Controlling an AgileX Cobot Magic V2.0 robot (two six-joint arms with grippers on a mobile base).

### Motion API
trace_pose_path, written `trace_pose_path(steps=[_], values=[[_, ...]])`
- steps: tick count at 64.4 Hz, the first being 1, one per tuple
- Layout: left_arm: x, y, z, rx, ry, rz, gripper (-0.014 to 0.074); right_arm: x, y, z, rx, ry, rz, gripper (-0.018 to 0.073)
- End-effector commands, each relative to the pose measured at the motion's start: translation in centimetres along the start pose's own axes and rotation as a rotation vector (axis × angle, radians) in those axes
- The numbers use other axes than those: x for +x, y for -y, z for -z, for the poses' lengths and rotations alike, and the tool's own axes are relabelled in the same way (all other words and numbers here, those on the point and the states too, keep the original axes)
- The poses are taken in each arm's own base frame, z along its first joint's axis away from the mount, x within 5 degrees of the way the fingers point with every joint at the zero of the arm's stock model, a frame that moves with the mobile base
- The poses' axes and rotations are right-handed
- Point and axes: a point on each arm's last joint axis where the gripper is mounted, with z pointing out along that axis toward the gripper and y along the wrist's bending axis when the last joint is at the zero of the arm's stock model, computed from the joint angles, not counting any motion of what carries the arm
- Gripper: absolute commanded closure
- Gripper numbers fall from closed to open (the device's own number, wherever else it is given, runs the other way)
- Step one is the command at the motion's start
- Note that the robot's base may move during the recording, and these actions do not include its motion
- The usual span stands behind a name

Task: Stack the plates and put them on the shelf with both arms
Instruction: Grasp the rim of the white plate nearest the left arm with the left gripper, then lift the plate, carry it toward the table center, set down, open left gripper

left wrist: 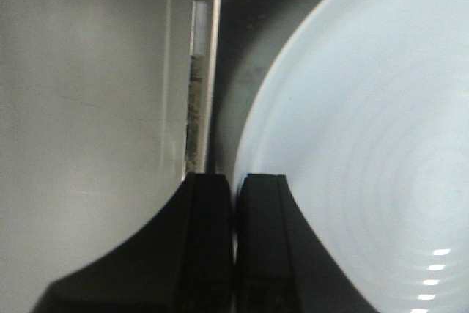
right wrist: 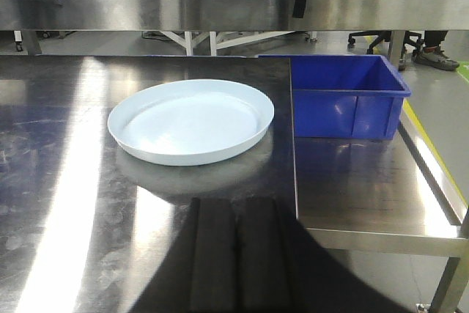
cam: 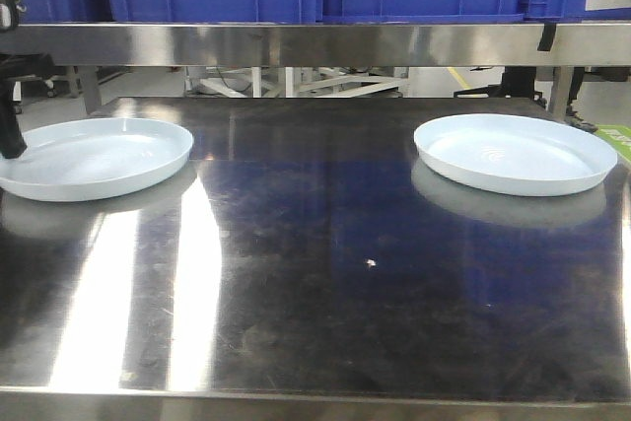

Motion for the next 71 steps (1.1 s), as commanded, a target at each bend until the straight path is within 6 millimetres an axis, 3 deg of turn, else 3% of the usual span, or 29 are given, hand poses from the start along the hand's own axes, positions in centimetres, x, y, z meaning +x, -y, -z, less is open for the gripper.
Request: trace_pose_path(steps=[1,13,30,43,56,63,71], values=[[-0.9,1.5,4.1,0.065,0.092,-0.003,0.0513,-0.8,0.0,0.2,0.003,0.101,0.002,0.0504],[-1.6,3.3,6.0,0.207,0.116,0.025,0.0514,-0.8,0.0,0.2,0.003,0.101,0.002,0.0504],[-1.8,9.2,5.6,0.296,0.158,-0.06,0.0514,-0.8,0.0,0.2,0.003,0.101,0.002,0.0504],[-1.1,13.8,2.9,0.34,0.104,-0.126,0.0514,-0.8,0.0,0.2,0.003,0.101,0.002,0.0504],[-0.7,15.5,1.2,0.306,0.08,-0.18,0.0507,-0.8,0.0,0.2,0.003,0.101,0.002,0.0504],[-0.5,15.7,1.2,0.303,0.072,-0.189,0.0437,-0.8,0.0,0.2,0.003,0.101,0.002,0.0504],[-0.3,16.2,1.5,0.308,0.069,-0.201,0.0248,-0.8,0.0,0.2,0.003,0.101,0.002,0.0504]])
